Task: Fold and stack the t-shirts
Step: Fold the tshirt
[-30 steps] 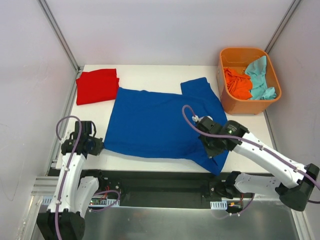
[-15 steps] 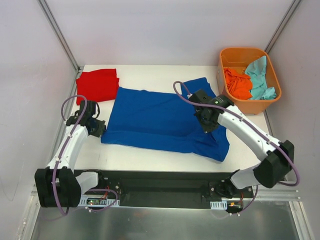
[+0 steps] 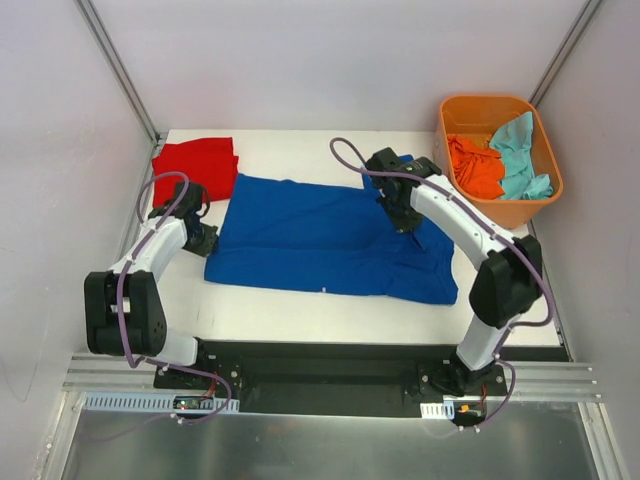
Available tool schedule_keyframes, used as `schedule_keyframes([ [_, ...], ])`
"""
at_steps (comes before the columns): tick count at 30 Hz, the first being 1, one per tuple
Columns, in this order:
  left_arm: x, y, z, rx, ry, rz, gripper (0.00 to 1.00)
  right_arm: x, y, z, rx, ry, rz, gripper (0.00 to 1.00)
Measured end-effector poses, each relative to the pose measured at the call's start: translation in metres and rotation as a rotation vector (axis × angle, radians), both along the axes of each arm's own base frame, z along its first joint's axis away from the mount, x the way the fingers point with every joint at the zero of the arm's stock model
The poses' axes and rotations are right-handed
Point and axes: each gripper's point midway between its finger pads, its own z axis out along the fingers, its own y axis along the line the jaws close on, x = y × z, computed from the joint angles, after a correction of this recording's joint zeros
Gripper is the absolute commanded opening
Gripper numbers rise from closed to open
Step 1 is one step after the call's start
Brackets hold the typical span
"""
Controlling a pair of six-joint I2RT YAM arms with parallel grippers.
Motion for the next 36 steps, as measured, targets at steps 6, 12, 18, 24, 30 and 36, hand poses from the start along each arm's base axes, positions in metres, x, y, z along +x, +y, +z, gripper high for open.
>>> schedule_keyframes([
  [6,0.009,0.01,-0.003,0.055,0.004,0.007,0.99,0.041,0.012,-0.014,-0.018,0.023,-0.005,0.57],
  [12,0.014,0.014,0.013,0.086,-0.047,-0.006,0.99,0.076,0.019,-0.035,-0.064,0.021,-0.036,0.97],
  [18,0.014,0.009,0.055,0.084,-0.18,-0.077,0.99,0.046,0.012,-0.035,0.006,0.003,-0.098,0.97],
  [24,0.01,-0.041,0.045,0.043,-0.148,-0.306,0.99,-0.031,0.03,-0.046,0.347,0.06,-0.148,0.97],
  [30,0.015,-0.08,0.006,-0.018,-0.018,-0.477,0.99,-0.039,0.067,-0.079,0.519,0.158,-0.203,0.97],
  [36,0.011,-0.08,-0.014,-0.022,0.052,-0.5,0.99,-0.019,0.088,-0.117,0.538,0.216,-0.248,0.97],
])
